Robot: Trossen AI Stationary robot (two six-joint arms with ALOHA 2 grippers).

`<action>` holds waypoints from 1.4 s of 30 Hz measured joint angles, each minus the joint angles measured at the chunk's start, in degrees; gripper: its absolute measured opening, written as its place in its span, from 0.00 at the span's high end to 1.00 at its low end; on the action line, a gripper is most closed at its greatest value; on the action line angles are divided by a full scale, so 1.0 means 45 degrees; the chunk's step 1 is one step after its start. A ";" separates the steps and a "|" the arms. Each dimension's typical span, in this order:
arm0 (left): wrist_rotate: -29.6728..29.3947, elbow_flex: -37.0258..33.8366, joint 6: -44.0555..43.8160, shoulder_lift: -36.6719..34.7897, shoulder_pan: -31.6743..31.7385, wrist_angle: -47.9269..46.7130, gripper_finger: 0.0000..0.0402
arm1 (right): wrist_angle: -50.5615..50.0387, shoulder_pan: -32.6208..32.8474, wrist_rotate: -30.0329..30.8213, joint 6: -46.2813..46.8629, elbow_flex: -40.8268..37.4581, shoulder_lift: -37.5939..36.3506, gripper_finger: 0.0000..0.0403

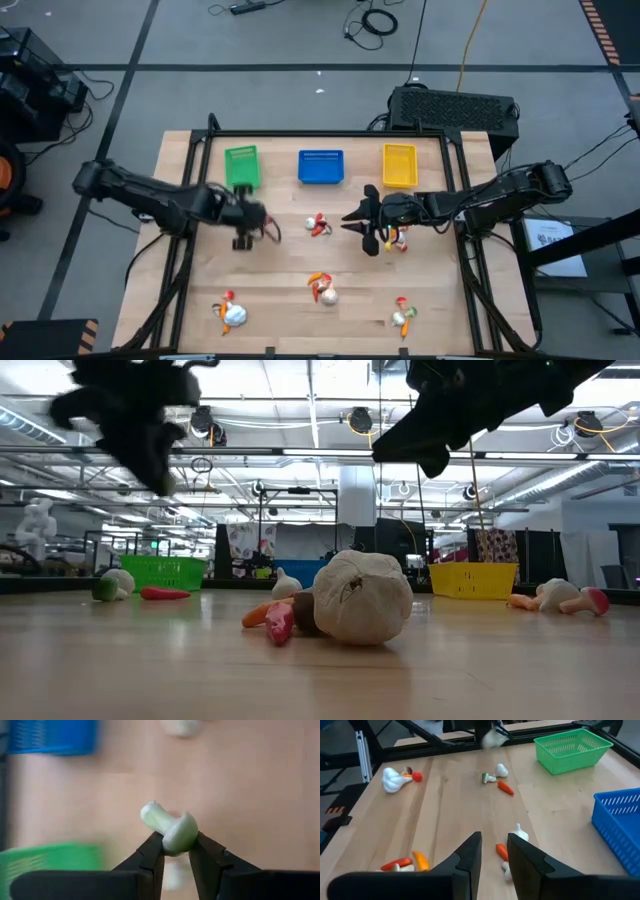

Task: Sort produce into baskets
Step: Put the green mushroom into the green bin, then put the brown mushroom into the green bin

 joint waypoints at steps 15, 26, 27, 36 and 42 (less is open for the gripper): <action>0.2329 -0.0641 0.3046 -0.0862 0.9264 0.0231 0.79 | 0.0007 -0.0073 0.0011 -0.1614 -0.0005 -0.0005 0.79; 0.2193 -0.0641 0.3445 0.0525 0.9706 0.0683 0.57 | 0.0089 -0.0073 0.0058 -0.1484 -0.0005 -0.0001 0.79; 0.2188 -0.0641 0.3462 0.0637 0.9706 0.0689 0.55 | 0.0077 -0.0073 0.0060 -0.1483 -0.0005 -0.0005 0.79; 0.2495 -0.0542 0.3709 0.0926 0.9644 0.0646 0.51 | 0.0031 -0.0073 0.0072 -0.1473 -0.0005 -0.0005 0.79; 0.5057 -0.0096 0.3003 0.0739 0.9135 0.0815 0.51 | 0.0045 -0.0073 0.0074 -0.1478 -0.0005 -0.0005 0.79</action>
